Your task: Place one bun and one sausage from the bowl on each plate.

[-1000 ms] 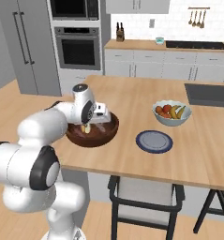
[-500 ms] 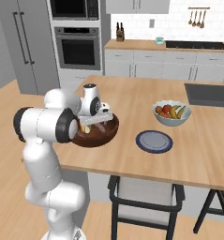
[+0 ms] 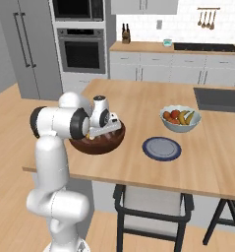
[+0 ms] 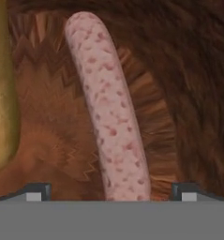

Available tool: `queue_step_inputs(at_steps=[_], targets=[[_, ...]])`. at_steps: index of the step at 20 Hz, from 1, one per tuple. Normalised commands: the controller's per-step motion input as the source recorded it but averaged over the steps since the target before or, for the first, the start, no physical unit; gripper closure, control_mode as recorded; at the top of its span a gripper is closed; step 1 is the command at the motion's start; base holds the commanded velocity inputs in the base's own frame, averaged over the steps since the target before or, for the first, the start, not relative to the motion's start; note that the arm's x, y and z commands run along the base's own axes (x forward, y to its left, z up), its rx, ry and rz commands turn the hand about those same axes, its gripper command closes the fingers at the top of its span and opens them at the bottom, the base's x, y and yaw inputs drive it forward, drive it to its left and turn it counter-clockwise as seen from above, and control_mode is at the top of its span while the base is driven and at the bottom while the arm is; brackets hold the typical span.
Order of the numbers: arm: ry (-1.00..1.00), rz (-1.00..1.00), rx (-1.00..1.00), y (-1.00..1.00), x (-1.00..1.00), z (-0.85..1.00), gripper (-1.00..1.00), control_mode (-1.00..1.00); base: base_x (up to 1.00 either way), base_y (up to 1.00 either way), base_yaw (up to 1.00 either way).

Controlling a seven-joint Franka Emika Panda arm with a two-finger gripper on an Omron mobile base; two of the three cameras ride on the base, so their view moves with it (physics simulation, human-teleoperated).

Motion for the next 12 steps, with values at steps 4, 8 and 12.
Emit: queue_step_inputs(at_steps=[4, 8, 12], targets=[[0.0, 0.0, -0.04, 0.0, 0.3, -0.26, -1.0, -1.0, 0.0, 0.0, 0.0], [0.03, 0.01, -0.08, 0.0, 0.05, -0.51, 1.0, -1.0, 0.0, 0.0, 0.0], [0.0, 0.02, -0.06, 0.0, -0.02, -0.34, 1.0, -1.0, 0.0, 0.0, 0.0]])
